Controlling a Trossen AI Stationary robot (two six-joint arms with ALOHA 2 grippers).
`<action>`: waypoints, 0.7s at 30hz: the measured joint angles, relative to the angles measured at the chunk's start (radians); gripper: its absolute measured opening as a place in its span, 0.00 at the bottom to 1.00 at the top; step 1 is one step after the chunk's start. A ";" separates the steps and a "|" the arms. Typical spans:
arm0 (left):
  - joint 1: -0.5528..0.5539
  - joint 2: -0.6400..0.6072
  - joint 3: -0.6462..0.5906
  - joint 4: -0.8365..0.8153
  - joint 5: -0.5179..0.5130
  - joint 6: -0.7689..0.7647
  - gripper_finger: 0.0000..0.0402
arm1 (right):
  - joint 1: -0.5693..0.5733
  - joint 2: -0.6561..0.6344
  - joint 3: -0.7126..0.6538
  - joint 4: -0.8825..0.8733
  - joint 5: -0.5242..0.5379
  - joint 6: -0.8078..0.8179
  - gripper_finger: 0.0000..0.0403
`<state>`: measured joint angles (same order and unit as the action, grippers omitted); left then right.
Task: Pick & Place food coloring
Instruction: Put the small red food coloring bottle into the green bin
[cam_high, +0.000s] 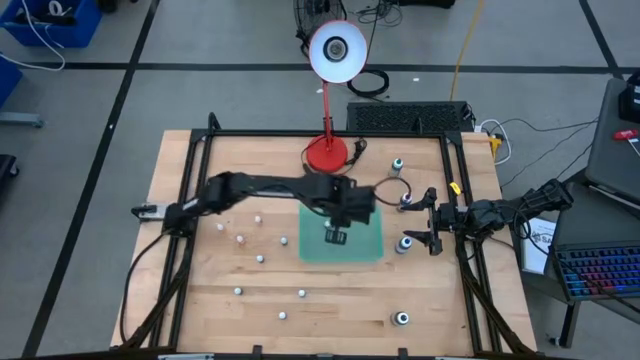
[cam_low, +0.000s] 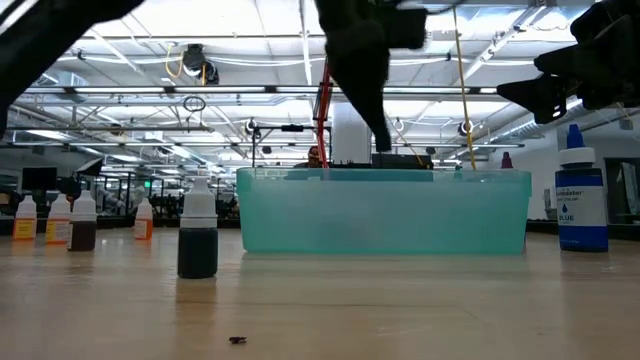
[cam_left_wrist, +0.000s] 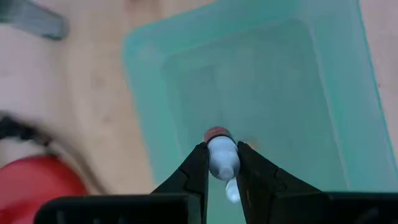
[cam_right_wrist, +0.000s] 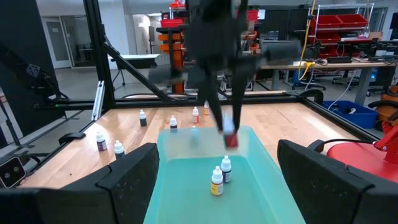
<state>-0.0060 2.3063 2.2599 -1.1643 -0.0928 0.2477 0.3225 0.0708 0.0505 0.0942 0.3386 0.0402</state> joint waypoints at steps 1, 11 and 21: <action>0.000 0.022 0.006 0.000 0.005 0.003 0.14 | 0.000 0.000 0.000 0.000 0.000 0.000 0.78; 0.001 0.120 0.009 0.010 0.022 -0.006 0.14 | 0.000 0.000 0.000 0.000 0.000 0.000 0.78; 0.009 0.133 -0.037 0.070 0.086 -0.013 0.14 | 0.000 0.000 0.000 0.000 0.000 0.000 0.78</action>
<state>0.0028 2.4397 2.2227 -1.0944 -0.0065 0.2347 0.3222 0.0708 0.0505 0.0940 0.3386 0.0402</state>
